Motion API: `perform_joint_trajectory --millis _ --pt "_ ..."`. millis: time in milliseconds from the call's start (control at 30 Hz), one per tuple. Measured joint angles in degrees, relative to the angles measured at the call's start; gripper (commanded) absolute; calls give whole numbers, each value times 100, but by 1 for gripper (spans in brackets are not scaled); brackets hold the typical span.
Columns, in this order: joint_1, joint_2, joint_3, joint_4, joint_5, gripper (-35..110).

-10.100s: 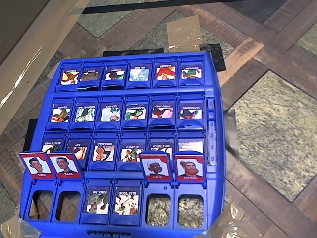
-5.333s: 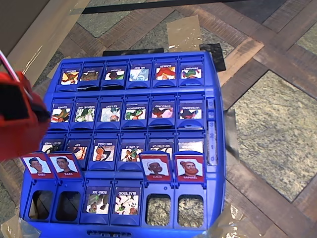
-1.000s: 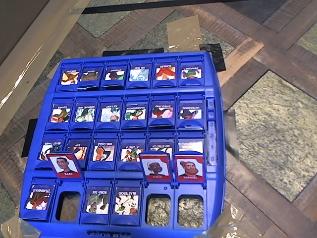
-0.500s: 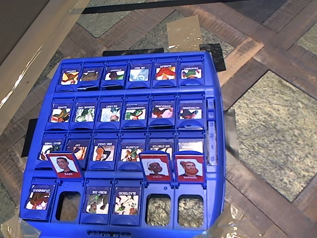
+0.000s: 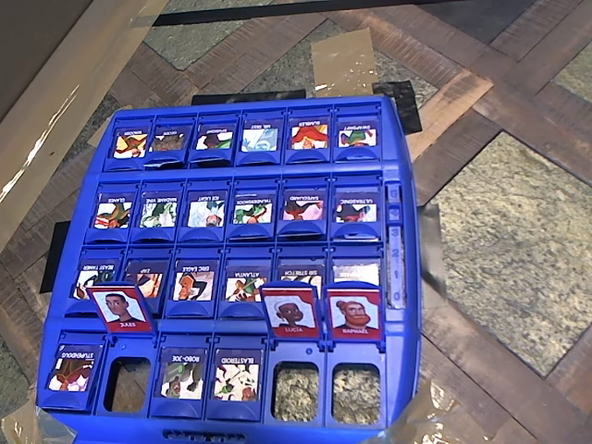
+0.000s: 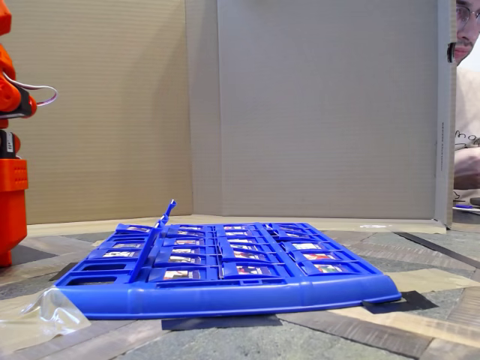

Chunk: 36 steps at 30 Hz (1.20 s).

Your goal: Flip A0.

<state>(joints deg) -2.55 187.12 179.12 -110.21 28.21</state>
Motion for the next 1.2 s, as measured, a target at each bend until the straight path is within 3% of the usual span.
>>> perform_joint_trajectory --millis 367,733,967,1200 --pt "0 0 0 0 3190 3" --pt "0 9 0 0 7154 0" --pt "0 9 0 0 8323 0" --pt "0 9 0 0 8851 0"
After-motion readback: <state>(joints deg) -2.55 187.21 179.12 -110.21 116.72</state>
